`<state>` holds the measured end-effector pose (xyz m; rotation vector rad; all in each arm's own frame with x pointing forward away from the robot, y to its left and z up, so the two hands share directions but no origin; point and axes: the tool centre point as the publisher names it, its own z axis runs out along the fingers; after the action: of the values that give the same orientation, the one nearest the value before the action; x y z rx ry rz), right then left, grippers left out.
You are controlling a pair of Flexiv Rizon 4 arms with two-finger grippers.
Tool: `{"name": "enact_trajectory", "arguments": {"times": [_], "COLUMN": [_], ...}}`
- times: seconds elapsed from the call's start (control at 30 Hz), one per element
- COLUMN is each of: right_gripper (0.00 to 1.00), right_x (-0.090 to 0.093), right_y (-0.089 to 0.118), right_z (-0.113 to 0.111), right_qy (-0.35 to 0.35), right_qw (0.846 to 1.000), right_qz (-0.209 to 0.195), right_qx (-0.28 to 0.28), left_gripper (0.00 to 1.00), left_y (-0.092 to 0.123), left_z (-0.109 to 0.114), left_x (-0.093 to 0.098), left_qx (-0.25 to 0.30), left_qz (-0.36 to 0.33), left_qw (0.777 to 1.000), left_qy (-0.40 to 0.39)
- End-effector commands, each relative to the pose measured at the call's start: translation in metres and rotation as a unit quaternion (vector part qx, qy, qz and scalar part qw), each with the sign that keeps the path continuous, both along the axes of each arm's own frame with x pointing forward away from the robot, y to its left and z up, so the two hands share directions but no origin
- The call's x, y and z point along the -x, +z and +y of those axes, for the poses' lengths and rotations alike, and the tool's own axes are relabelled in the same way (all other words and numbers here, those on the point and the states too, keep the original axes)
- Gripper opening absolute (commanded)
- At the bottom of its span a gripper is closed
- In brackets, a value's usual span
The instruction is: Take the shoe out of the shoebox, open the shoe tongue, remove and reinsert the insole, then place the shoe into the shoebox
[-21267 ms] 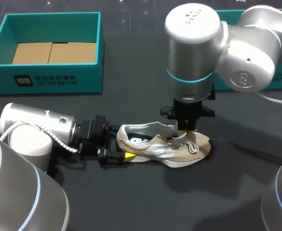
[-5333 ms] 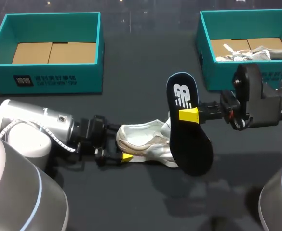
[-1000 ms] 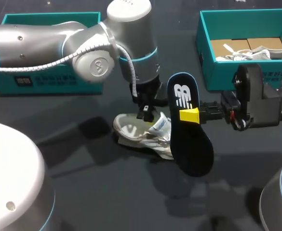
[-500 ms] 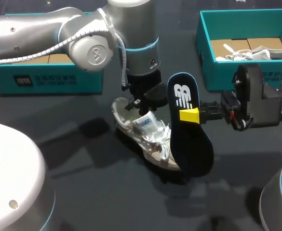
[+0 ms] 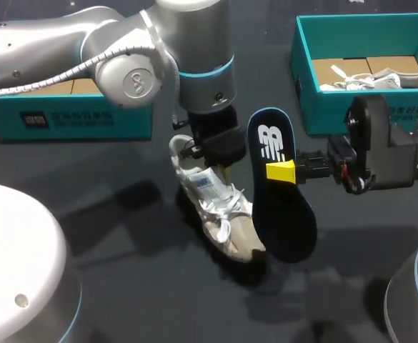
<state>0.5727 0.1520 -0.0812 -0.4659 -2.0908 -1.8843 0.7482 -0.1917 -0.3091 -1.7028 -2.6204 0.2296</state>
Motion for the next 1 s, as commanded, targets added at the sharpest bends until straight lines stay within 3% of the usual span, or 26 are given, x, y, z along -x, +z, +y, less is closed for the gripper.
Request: {"name": "enact_trajectory", "arguments": {"times": [0.03,0.57,1.0], "right_gripper": [0.00,0.00,0.00], "right_x": [0.001,0.001,0.001], "right_y": [-0.001,-0.001,-0.001], "right_z": [0.001,0.001,0.001], "right_qy": [-0.002,-0.002,-0.002], "right_qw": [1.000,1.000,1.000], "right_qz": [0.000,0.000,0.000], "right_qx": [0.001,0.001,0.001], "left_gripper": [0.00,0.00,0.00], "left_y": [0.002,-0.024,-0.045], "left_z": [0.004,-0.016,-0.027], "left_x": [0.009,0.033,0.032], "left_qx": [0.011,0.016,0.008], "left_qz": [-0.033,-0.024,-0.009], "left_qw": [0.993,0.982,0.980], "left_qy": [-0.115,-0.185,-0.198]}}
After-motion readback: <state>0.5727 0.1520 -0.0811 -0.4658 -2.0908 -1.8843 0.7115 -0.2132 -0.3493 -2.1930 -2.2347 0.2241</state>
